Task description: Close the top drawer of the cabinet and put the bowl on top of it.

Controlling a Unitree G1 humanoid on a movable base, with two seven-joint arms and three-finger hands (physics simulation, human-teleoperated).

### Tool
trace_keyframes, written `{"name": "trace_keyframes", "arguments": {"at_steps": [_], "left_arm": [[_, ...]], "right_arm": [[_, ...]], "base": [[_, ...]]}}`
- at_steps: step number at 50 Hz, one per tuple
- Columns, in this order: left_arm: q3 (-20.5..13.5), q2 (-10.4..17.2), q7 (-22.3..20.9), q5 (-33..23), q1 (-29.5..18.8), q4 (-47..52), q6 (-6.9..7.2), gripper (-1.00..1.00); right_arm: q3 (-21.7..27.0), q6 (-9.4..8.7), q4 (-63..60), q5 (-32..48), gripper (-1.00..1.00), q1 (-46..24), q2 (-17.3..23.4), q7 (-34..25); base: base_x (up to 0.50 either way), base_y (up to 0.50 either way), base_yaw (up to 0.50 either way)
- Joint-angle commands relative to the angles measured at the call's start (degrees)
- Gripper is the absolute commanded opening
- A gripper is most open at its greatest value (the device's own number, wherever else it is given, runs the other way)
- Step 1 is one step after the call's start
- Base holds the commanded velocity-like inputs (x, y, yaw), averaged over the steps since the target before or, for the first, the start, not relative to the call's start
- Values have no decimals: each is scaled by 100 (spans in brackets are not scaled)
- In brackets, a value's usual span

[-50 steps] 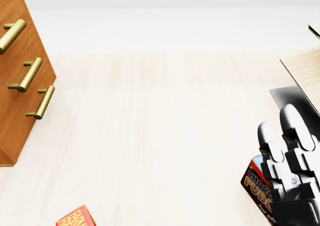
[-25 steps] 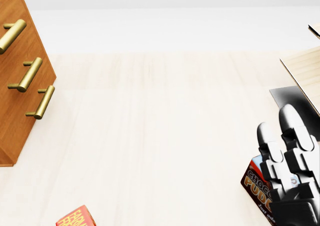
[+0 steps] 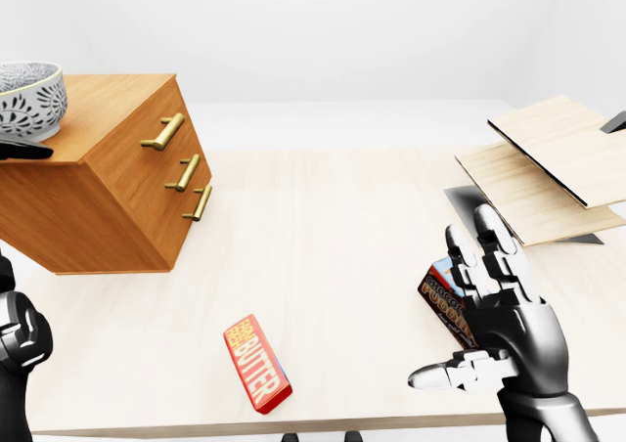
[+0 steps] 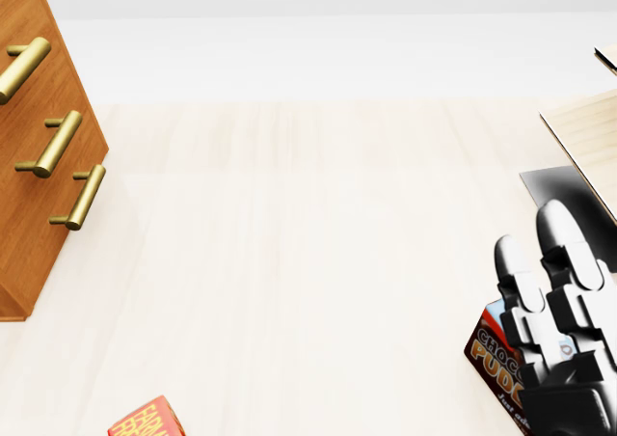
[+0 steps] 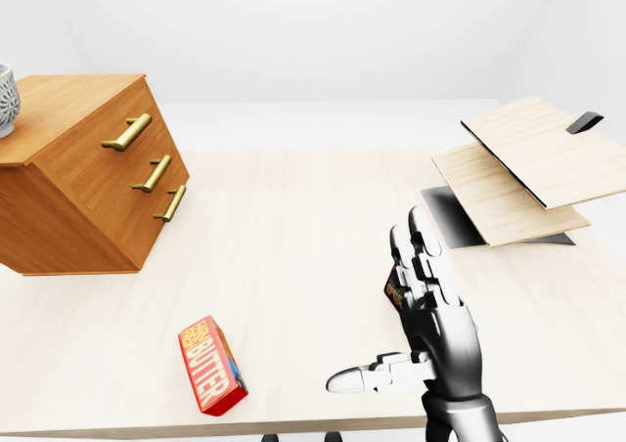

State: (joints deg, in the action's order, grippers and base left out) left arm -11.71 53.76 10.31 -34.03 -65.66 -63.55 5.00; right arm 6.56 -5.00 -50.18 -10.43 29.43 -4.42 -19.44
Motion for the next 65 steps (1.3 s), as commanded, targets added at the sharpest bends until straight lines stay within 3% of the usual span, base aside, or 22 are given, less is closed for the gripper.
{"name": "trace_keyframes", "arguments": {"at_steps": [1,19,48,54,61,63,64,65], "left_arm": [[66,-56,-143,23,63,74,0,100],[-79,185,-120,57,25,454,0,100],[-272,557,-701,45,128,1542,0,100],[-442,584,-1040,226,404,2520,0,100],[-759,501,-1686,612,824,4408,0,100],[-942,450,-1908,830,1064,5173,0,100],[-1126,362,-2190,1006,1341,6033,0,100],[-1138,375,-2188,1063,1408,6156,0,100]], "right_arm": [[2,0,-1,-1,100,6,0,-8],[-48,0,-2,23,100,42,6,8],[-73,0,-27,16,100,61,39,29],[-115,0,10,58,100,62,39,40],[-138,0,64,63,100,30,73,73],[-139,0,77,63,100,28,77,74],[-134,0,78,55,100,28,78,72],[-133,0,78,54,100,28,79,73]], "base": [[0,0,0],[0,0,0],[0,0,0],[0,0,0],[0,0,0],[0,0,0],[0,0,0],[0,0,0]]}}
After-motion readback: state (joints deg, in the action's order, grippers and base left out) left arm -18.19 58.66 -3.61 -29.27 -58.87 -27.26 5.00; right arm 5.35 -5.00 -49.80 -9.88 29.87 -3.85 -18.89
